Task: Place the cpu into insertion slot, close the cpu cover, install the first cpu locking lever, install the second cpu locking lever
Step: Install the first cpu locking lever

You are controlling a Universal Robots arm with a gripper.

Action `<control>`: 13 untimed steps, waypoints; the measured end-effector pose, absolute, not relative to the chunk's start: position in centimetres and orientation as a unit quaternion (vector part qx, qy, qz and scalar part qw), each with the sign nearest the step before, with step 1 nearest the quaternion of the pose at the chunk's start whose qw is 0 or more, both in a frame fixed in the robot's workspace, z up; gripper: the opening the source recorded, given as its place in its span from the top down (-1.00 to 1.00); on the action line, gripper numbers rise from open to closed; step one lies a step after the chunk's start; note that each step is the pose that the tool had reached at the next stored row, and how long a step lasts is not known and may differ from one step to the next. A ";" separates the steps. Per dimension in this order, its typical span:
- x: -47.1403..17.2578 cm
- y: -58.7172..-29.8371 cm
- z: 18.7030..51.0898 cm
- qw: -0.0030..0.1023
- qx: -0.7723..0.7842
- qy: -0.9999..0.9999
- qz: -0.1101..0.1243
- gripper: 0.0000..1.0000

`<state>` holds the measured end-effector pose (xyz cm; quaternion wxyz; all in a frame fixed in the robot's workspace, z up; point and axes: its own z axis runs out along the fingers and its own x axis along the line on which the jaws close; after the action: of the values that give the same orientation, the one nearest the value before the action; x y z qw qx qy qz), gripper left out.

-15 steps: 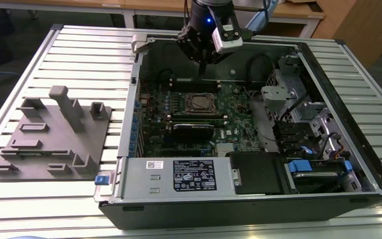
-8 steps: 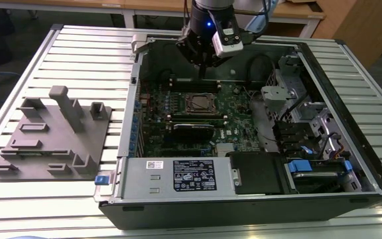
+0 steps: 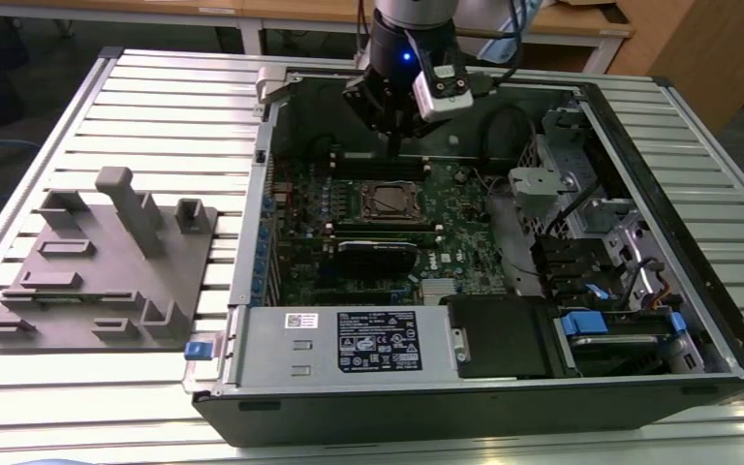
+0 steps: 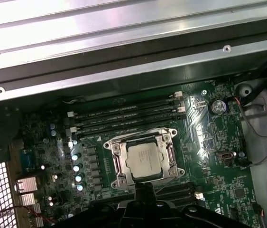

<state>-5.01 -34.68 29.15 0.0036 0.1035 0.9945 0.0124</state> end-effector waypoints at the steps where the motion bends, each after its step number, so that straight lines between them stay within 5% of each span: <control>1: -5.0 -34.8 29.1 0.004 0.104 0.995 0.012 0.80; 13: -5.0 -35.1 28.0 0.004 0.103 0.995 0.012 0.80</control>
<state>-5.01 -35.13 27.98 0.0036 0.1035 0.9945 0.0124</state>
